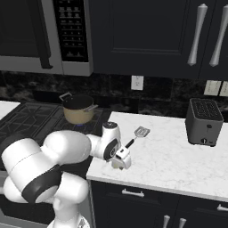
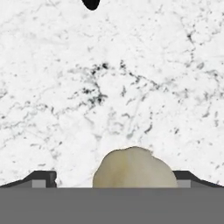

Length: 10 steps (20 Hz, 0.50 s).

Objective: Put the garlic and broccoli in the pot. Retrieve the spatula and lightly stir the vegetables in the pot.

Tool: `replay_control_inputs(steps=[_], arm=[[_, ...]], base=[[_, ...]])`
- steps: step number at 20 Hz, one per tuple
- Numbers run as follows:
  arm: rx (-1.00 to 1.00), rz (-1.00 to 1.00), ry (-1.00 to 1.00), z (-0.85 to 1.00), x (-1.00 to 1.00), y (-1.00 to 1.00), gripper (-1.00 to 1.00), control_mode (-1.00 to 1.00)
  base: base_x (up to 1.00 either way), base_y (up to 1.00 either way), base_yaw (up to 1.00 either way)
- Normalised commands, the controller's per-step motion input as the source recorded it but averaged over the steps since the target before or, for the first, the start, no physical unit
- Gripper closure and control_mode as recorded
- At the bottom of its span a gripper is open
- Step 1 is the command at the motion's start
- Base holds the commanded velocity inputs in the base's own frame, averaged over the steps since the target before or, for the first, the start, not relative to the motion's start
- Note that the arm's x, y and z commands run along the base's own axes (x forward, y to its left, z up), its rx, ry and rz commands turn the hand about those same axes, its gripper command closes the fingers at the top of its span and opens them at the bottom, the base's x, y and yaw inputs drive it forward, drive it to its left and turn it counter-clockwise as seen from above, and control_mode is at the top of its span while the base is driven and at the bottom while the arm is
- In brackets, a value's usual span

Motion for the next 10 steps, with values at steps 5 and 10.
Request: replay_control_inputs(steps=[5, 10], arm=[[0.0, 0.0, 0.02, -0.06, -0.01, 0.0, 1.0, -1.0], [0.0, 0.0, -0.01, 0.07, -0.28, 0.0, 1.0, -1.0]], base=[[0.0, 0.0, 0.0], [0.0, 0.0, 0.0]])
